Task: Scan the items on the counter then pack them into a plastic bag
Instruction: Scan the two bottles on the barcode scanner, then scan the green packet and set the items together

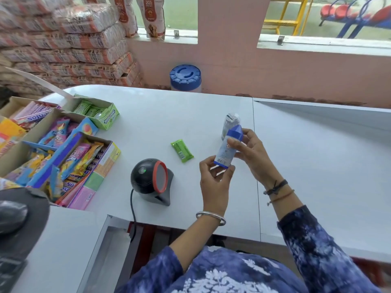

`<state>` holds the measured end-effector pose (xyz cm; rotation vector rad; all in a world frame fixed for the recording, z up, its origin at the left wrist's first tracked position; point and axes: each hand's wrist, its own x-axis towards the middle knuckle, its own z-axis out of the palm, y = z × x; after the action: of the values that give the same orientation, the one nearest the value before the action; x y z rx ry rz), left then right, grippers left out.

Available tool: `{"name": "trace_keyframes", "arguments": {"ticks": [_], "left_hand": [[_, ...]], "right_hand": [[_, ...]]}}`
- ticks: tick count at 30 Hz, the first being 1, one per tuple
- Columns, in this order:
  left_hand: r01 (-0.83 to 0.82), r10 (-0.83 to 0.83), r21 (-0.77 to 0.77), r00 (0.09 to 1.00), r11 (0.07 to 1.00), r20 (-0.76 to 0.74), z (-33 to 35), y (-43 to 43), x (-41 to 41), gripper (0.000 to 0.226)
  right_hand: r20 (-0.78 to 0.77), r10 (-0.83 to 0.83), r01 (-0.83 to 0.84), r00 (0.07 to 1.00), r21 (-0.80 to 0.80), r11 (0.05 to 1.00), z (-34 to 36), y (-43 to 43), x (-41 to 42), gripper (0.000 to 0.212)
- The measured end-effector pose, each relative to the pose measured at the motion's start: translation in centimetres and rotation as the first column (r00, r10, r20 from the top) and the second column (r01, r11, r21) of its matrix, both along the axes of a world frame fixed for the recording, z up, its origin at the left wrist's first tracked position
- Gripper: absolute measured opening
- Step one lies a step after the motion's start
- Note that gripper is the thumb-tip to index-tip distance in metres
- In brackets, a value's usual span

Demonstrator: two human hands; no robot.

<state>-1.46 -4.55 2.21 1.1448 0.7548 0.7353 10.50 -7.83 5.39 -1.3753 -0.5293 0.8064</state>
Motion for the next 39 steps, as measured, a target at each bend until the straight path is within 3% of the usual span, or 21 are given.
{"name": "trace_keyframes", "arguments": {"ticks": [4,7,12,16,19,21,23,24,25,28,30,33,35,37,39], "left_hand": [[-0.112,0.144,-0.321,0.986,0.940,0.078,-1.4,0.9,-1.8,0.034],[-0.155,0.288,-0.497,0.936,0.854,0.202,-2.1,1.8,-3.5,0.030],[-0.213,0.458,-0.628,0.850,0.749,0.259,-2.4,2.9,-5.4,0.024],[-0.222,0.546,-0.709,0.794,0.669,0.266,-2.4,3.2,-5.8,0.023],[-0.211,0.534,-0.710,0.802,0.672,0.268,-2.4,3.4,-5.6,0.023],[-0.207,0.414,-0.654,0.893,0.727,0.178,-2.4,3.6,-5.1,0.018],[-0.203,0.158,-0.362,0.976,0.910,-0.150,-2.9,4.2,-4.4,0.012],[-0.094,0.043,-0.122,0.929,0.988,-0.368,-3.2,4.6,-4.1,0.016],[0.047,0.005,0.085,0.849,0.995,-0.529,-3.5,5.1,-3.4,0.025],[0.220,0.105,0.391,0.745,0.894,-0.658,-3.5,7.4,-0.7,0.032],[0.281,0.191,0.445,0.622,0.851,-0.759,-3.6,9.2,1.7,0.041],[0.285,0.239,0.367,0.397,0.885,-0.886,-4.5,11.1,3.8,0.060],[0.341,0.264,0.365,0.307,0.866,-0.914,-5.2,11.6,4.3,0.061],[0.346,0.282,0.374,0.288,0.861,-0.915,-5.4,11.6,4.4,0.058],[0.314,0.243,0.351,0.336,0.882,-0.910,-5.3,11.5,4.3,0.050]], "right_hand": [[-0.016,0.055,-0.055,0.998,-0.029,0.998,-1.4,0.7,-2.1,0.033],[0.109,0.147,-0.137,0.983,-0.089,0.987,-2.1,2.0,-4.4,0.032],[0.458,0.180,-0.124,0.870,-0.150,0.981,-1.9,4.8,-7.6,0.047],[0.565,0.192,-0.128,0.803,-0.151,0.980,-1.6,5.6,-8.6,0.051],[0.590,0.183,-0.117,0.786,-0.149,0.982,-1.6,5.6,-8.3,0.049],[0.593,0.137,-0.065,0.793,-0.142,0.988,-2.0,5.2,-7.3,0.044],[0.595,0.062,0.029,0.801,-0.142,0.990,-2.7,4.3,-5.5,0.041],[0.600,0.023,0.086,0.800,-0.151,0.985,-3.2,3.6,-4.6,0.040],[0.612,-0.018,0.152,0.790,-0.168,0.974,-3.7,2.8,-3.4,0.040],[0.660,-0.084,0.327,0.747,-0.253,0.911,-5.1,1.0,-0.6,0.041],[0.671,-0.130,0.411,0.730,-0.279,0.868,-5.8,0.4,0.8,0.041],[0.687,-0.176,0.482,0.705,-0.283,0.829,-6.4,0.1,2.3,0.040],[0.702,-0.158,0.486,0.695,-0.297,0.822,-6.4,0.4,2.9,0.040],[0.733,-0.117,0.486,0.670,-0.313,0.816,-6.2,0.7,3.0,0.042],[0.855,-0.085,0.557,0.511,-0.254,0.791,-6.1,0.7,2.5,0.045]]}}
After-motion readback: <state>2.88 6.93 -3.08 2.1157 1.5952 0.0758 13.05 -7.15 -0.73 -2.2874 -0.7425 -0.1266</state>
